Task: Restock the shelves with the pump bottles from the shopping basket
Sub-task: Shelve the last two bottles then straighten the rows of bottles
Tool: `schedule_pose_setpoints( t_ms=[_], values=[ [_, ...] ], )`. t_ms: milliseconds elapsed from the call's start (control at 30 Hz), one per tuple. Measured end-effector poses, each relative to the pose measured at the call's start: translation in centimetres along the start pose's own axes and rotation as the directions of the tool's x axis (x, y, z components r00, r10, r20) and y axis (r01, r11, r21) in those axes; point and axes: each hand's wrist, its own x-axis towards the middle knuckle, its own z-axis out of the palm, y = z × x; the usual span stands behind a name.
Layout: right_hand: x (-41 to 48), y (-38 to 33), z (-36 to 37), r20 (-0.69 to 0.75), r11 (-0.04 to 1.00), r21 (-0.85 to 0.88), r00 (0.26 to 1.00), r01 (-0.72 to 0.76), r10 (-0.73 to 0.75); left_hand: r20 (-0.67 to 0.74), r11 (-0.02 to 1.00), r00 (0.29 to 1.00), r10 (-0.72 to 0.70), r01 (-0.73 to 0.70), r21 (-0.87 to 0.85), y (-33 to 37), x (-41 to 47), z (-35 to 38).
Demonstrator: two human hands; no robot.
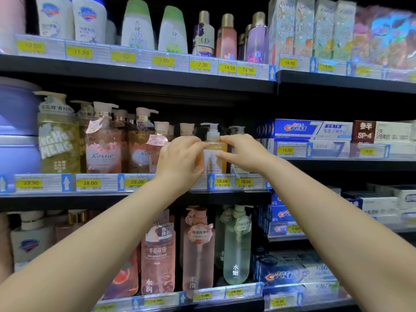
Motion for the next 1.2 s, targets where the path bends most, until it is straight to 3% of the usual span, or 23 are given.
schedule_pose_setpoints(
  t_ms=[100,167,267,467,600,933,1200],
  values=[
    [-0.8,0.4,-1.2,-0.152,0.998,0.062,0.988,-0.008,0.017,0.021,0.986,0.999,0.046,-0.049,0.160,0.4,0.6,0.2],
    [-1.3,1.2,-2.0,-0.251,0.994,-0.104,0.968,-0.024,-0.002,0.035,0.964,0.997,0.070,-0.077,0.255,0.5,0.7,0.5],
    [-1.6,2.2,-2.4,-0.177,0.916,-0.400,0.984,-0.039,-0.036,0.118,0.919,0.987,0.109,-0.145,0.367,0.8,1.2,1.1],
    [-0.9,3.0,-0.7,-0.009,0.749,-0.662,1.000,-0.025,0.026,0.259,0.804,0.964,0.052,-0.194,0.562,2.1,3.1,2.0],
    [-0.3,3.2,-0.3,0.008,0.737,-0.675,0.999,-0.032,0.051,0.282,0.807,0.959,-0.036,-0.139,0.574,2.1,3.7,2.2],
    [0.2,3.1,-0.6,0.014,0.845,-0.534,1.000,-0.008,0.019,0.263,0.820,0.965,-0.007,-0.145,0.554,2.3,3.9,2.7],
    [-0.3,3.4,-2.1,0.072,0.829,-0.559,0.997,0.031,0.012,0.246,0.815,0.969,-0.018,-0.128,0.565,2.4,4.5,4.2]
  ],
)
